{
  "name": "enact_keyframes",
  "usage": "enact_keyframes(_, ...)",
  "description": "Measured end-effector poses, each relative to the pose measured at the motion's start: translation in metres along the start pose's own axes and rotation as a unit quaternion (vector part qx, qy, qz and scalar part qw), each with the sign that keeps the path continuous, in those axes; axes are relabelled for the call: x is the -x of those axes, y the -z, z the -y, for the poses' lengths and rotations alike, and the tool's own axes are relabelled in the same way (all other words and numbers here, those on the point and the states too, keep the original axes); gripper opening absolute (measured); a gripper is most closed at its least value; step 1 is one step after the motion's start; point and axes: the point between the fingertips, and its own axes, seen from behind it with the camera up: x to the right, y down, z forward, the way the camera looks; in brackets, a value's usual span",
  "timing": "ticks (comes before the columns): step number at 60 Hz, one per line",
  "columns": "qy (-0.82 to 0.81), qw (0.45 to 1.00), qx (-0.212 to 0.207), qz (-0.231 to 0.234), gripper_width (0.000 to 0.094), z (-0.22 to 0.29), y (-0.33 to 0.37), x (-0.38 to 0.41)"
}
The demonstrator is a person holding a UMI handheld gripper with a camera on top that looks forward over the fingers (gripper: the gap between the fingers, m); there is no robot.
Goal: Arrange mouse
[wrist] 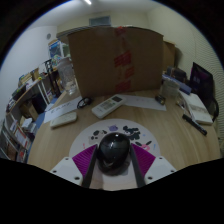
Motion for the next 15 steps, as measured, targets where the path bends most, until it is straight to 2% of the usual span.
enact_keyframes(4, -0.014, 1.0, 0.005, 0.003, 0.0861, 0.0, 0.01, 0.004)
enact_keyframes(5, -0.017, 1.0, 0.007, 0.003, 0.0867, 0.0, 0.013, 0.004)
enact_keyframes(6, -0.02, 1.0, 0.009, 0.001, 0.0829, -0.001, 0.018, 0.004)
enact_keyframes(15, -0.048, 0.999, 0.003, -0.024, 0.0828, 0.001, 0.079, 0.01)
